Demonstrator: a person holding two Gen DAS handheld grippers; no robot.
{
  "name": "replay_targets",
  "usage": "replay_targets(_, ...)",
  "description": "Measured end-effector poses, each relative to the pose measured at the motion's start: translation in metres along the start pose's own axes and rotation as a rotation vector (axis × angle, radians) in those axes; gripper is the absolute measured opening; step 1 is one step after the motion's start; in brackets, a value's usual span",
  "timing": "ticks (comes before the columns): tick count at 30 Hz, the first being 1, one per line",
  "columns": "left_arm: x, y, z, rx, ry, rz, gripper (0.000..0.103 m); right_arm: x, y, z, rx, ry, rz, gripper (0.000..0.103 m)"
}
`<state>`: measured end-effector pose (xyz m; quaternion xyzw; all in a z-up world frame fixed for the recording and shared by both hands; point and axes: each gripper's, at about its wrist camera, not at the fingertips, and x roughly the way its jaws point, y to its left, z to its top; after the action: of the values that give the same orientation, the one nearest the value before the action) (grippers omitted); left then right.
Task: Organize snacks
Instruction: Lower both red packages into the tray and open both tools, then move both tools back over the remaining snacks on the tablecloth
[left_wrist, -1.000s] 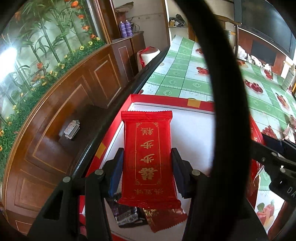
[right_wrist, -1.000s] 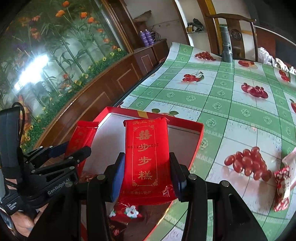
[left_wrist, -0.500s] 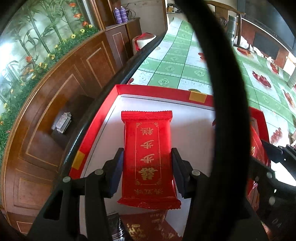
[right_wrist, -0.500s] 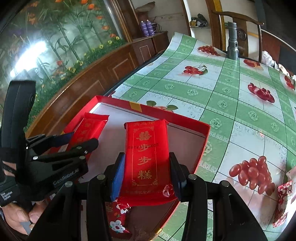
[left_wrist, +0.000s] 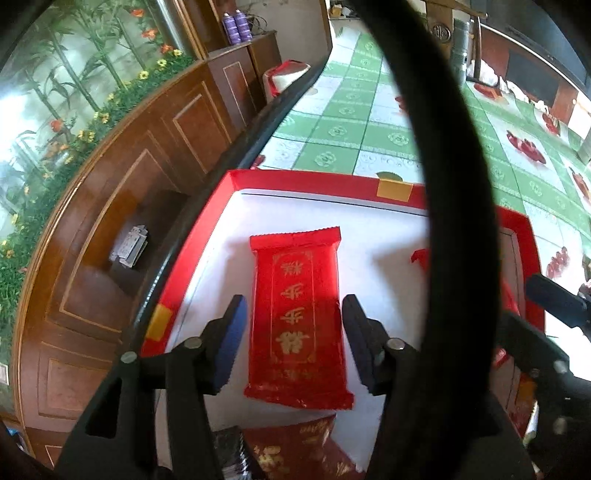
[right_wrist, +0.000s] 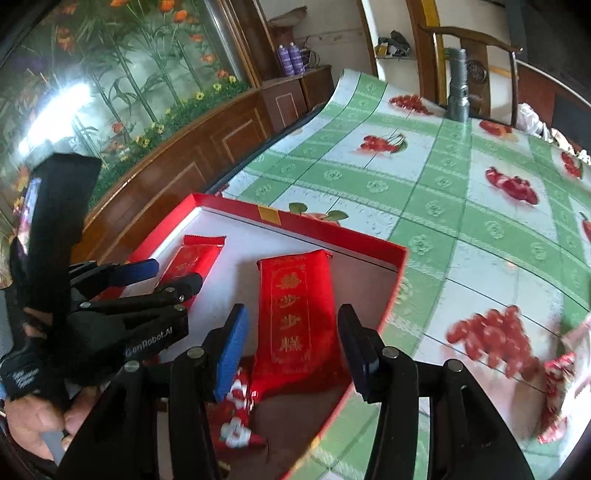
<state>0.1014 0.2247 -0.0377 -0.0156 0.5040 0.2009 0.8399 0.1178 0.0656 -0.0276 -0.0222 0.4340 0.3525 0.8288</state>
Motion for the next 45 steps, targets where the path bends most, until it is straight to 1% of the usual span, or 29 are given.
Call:
replay_targets(4, -0.023, 0.004, -0.008, -0.019, -0.047, 0.010, 0.067, -0.037, -0.005, -0.013, 0.025, -0.060, 0.012, 0.050)
replay_targets(7, -0.042, 0.004, -0.016, -0.034, -0.075, -0.025, 0.071, -0.068, -0.012, -0.029, 0.053, -0.105, 0.006, 0.053)
replay_targets(10, -0.062, -0.004, -0.025, -0.037, -0.102, -0.058, 0.072, -0.090, -0.022, -0.047, 0.083, -0.133, -0.012, 0.054)
replay_targets(13, -0.080, -0.020, -0.037, -0.017, -0.124, -0.097, 0.074, -0.108, -0.034, -0.063, 0.112, -0.135, -0.033, 0.054)
replay_targets(17, -0.096, -0.044, -0.048, 0.028, -0.141, -0.126, 0.074, -0.127, -0.049, -0.086, 0.158, -0.135, -0.060, 0.054)
replay_targets(21, -0.109, -0.062, -0.055, 0.052, -0.152, -0.153, 0.074, -0.148, -0.066, -0.109, 0.198, -0.139, -0.090, 0.055)
replay_targets(25, -0.122, -0.080, -0.062, 0.083, -0.164, -0.165, 0.075, -0.167, -0.085, -0.129, 0.245, -0.153, -0.124, 0.057)
replay_targets(28, -0.129, -0.090, -0.068, 0.101, -0.169, -0.177, 0.081, -0.176, -0.097, -0.142, 0.276, -0.160, -0.139, 0.058)
replay_targets(32, -0.140, -0.106, -0.077, 0.133, -0.183, -0.172, 0.082, -0.187, -0.115, -0.161, 0.320, -0.160, -0.161, 0.058)
replay_targets(37, -0.149, -0.121, -0.084, 0.165, -0.191, -0.172, 0.085, -0.198, -0.133, -0.179, 0.364, -0.163, -0.183, 0.058)
replay_targets(42, -0.154, -0.134, -0.088, 0.193, -0.184, -0.190, 0.088, -0.209, -0.146, -0.193, 0.399, -0.172, -0.199, 0.062)
replay_targets(45, -0.156, -0.141, -0.091, 0.206, -0.181, -0.191, 0.088, -0.215, -0.156, -0.200, 0.428, -0.176, -0.210, 0.062)
